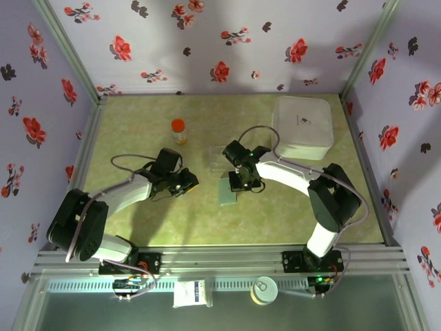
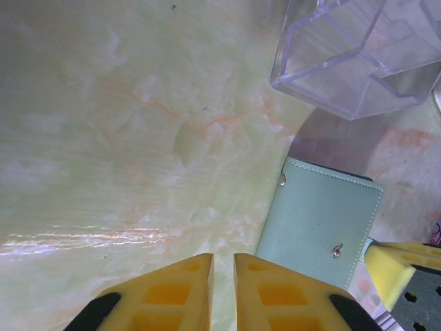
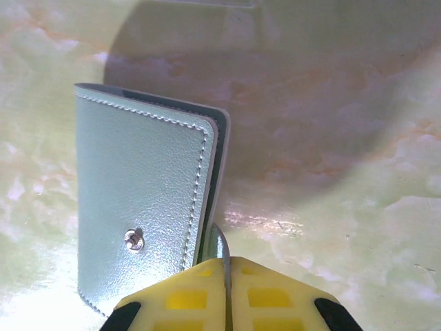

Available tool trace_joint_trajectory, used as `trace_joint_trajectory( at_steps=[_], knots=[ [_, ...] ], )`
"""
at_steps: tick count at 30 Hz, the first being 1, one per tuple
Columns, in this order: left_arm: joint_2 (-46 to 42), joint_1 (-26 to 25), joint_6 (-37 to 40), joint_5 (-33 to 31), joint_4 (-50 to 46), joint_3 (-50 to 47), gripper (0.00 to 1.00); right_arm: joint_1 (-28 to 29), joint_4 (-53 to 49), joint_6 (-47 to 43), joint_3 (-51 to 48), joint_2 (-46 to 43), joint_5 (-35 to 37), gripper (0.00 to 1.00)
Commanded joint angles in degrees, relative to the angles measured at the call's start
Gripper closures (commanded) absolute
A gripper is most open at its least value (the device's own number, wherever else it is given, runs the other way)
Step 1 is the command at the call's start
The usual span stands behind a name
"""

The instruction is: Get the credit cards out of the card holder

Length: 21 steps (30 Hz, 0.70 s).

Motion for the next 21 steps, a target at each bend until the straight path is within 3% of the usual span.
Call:
trace_joint_trajectory(
  at_steps=[1, 21],
  knots=[
    [-1.82, 0.85, 2.5, -0.46, -2.54, 1.43, 0.85, 0.01, -3.46, -2.71, 2.59, -1.78, -1.09, 0.93],
    [-5.38, 4.4, 4.15, 1.47, -3.22, -1.66, 0.86, 7.48, -5.8, -0.12, 16.65, 6.34, -3.28, 0.92]
  ],
)
